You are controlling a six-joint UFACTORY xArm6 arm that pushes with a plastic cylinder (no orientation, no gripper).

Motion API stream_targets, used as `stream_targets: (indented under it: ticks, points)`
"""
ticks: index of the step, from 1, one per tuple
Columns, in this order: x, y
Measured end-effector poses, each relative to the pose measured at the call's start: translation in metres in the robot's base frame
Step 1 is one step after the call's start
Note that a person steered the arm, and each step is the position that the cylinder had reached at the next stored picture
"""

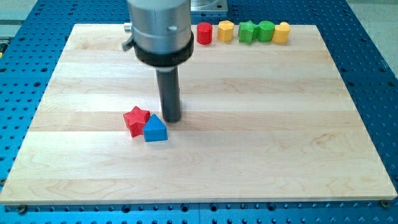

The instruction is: Place the cube left to red circle

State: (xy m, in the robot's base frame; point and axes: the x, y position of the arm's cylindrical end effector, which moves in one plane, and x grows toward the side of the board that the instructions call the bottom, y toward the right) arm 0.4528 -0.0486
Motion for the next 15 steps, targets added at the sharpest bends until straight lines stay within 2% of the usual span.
stream_targets:
  ticks: [2, 3, 5, 6, 7, 8, 10, 11, 12, 14, 15]
  points:
    - [-0.108, 0.000]
    - [-0.143, 0.000]
    - [-0.094, -0.114]
    - [-0.110, -0.105]
    - [-0.152, -0.073]
    - [-0.173, -0.040]
    - [-0.190, -0.038]
    - [-0.148, -0.062]
    - [-0.149, -0.039]
    - [-0.209, 0.001]
    - [-0.223, -0.014]
